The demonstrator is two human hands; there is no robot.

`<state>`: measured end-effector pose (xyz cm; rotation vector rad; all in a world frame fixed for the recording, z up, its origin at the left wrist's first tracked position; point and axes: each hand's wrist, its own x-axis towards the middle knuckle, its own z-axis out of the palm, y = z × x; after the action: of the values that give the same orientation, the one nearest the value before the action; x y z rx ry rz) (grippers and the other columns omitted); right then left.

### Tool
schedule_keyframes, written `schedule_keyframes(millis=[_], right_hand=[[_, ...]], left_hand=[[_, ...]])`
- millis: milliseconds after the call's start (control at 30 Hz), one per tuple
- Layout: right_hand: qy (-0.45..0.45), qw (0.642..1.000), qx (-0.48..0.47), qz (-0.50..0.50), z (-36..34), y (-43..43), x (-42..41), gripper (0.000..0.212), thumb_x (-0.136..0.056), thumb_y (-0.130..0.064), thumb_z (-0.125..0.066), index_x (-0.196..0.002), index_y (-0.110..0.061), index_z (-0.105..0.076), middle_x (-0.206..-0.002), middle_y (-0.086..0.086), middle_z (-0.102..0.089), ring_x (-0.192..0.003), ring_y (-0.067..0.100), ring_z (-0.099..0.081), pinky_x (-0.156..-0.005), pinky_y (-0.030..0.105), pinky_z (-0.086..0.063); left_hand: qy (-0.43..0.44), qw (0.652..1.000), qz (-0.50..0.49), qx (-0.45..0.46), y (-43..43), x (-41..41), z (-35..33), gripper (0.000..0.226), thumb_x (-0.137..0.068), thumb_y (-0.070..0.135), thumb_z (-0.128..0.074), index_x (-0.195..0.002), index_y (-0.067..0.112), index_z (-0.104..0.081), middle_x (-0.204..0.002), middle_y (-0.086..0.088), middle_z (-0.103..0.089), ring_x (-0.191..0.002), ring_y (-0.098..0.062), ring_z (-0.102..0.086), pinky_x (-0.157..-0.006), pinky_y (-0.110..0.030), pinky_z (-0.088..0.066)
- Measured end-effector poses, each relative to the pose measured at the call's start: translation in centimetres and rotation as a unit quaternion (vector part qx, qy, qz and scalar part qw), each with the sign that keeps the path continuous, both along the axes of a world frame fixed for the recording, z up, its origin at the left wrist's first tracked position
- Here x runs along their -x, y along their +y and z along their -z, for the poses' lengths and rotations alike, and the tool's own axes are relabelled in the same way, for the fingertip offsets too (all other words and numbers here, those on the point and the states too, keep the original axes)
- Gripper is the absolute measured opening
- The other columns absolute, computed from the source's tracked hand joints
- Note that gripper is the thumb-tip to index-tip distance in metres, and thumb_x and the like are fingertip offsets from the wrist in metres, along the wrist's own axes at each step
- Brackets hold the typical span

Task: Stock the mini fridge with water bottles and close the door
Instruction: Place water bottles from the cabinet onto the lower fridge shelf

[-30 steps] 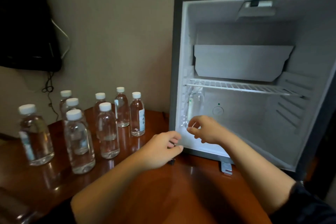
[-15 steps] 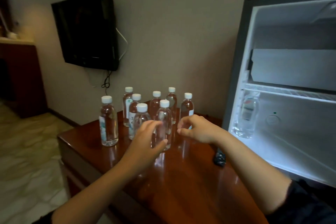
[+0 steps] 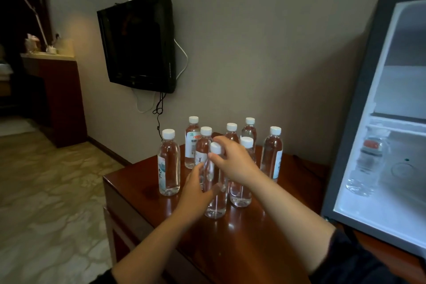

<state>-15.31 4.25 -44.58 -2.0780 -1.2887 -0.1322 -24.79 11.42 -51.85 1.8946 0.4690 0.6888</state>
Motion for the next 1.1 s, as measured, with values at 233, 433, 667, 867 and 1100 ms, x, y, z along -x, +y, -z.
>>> schedule_keyframes(millis=[233,433,667,867,1100], right_hand=[[-0.059,0.998,-0.017,0.027,0.9,-0.5,0.0,0.04,-0.095,-0.027,-0.051,-0.133,-0.02,-0.044,-0.115,0.006,-0.062,-0.106,0.023,-0.058,-0.091,0.038,-0.047],[-0.063,0.997,-0.051,0.017,1.0,-3.4,0.9,0.035,-0.093,-0.029,-0.053,-0.127,-0.02,-0.05,-0.105,0.004,-0.066,-0.086,0.015,-0.058,-0.086,0.039,-0.049],[-0.062,0.994,-0.086,0.006,0.5,-9.2,3.3,0.033,-0.09,-0.035,-0.058,-0.121,-0.024,-0.056,-0.112,-0.008,-0.064,-0.087,0.007,-0.061,-0.084,0.025,-0.048],[-0.046,0.992,-0.113,0.035,0.1,-14.5,3.3,0.028,-0.087,-0.033,-0.063,-0.114,-0.025,-0.06,-0.106,-0.013,-0.065,-0.094,0.008,-0.062,-0.085,0.028,-0.049],[0.095,0.985,-0.141,0.033,0.5,-22.0,0.7,0.046,-0.081,-0.028,-0.071,-0.123,-0.026,-0.05,-0.105,-0.001,-0.067,-0.088,0.011,-0.066,-0.084,0.03,-0.053]], left_hand=[[-0.002,0.999,0.037,0.037,0.0,-0.1,1.1,0.056,-0.082,0.032,-0.066,-0.131,0.03,-0.037,-0.124,0.011,-0.051,-0.109,-0.005,-0.051,-0.082,-0.019,-0.048],[-0.002,0.999,0.045,-0.017,-1.3,1.3,1.6,0.043,-0.082,0.03,-0.068,-0.113,0.042,-0.041,-0.11,0.026,-0.051,-0.109,0.002,-0.051,-0.082,-0.013,-0.043],[-0.026,0.993,0.079,-0.082,-5.5,3.4,1.7,0.055,-0.07,0.051,-0.068,-0.118,0.046,-0.043,-0.116,0.022,-0.06,-0.109,0.004,-0.056,-0.096,-0.037,-0.05],[-0.053,0.989,0.12,-0.068,-9.6,2.8,1.1,0.06,-0.066,0.056,-0.066,-0.12,0.037,-0.048,-0.113,0.016,-0.064,-0.105,-0.001,-0.061,-0.093,-0.039,-0.052],[-0.087,0.981,0.17,-0.043,-15.6,-0.9,0.4,0.05,-0.072,0.034,-0.074,-0.116,0.042,-0.051,-0.11,0.013,-0.067,-0.104,-0.003,-0.062,-0.095,-0.039,-0.051]])
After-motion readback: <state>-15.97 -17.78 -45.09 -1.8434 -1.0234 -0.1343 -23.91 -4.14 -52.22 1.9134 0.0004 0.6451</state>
